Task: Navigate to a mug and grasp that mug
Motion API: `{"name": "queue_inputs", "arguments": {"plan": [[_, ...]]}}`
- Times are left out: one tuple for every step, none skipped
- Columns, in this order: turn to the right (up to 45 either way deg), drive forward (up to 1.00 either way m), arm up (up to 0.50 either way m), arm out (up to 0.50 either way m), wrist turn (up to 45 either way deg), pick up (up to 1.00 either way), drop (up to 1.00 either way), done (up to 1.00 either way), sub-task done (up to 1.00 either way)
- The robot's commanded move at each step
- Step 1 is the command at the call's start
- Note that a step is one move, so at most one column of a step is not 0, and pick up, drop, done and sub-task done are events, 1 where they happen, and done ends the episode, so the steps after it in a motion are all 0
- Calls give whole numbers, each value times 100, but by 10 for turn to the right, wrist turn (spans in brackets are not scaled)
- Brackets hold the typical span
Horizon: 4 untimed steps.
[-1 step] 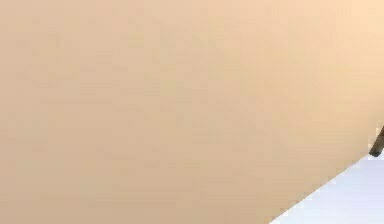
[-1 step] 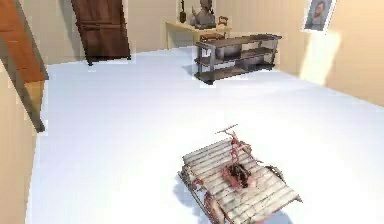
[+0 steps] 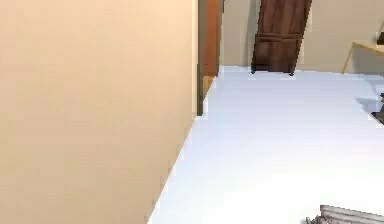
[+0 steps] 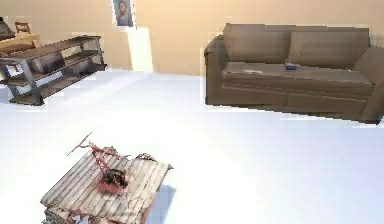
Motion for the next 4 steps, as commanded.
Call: {"name": "queue_inputs", "arguments": {"plan": [[450,0,0,0,0,0,0,0,0],[450,0,0,0,0,0,0,0,0],[120,0,0,0,0,0,0,0,0],[0,5,0,0,0,0,0,0,0]]}}
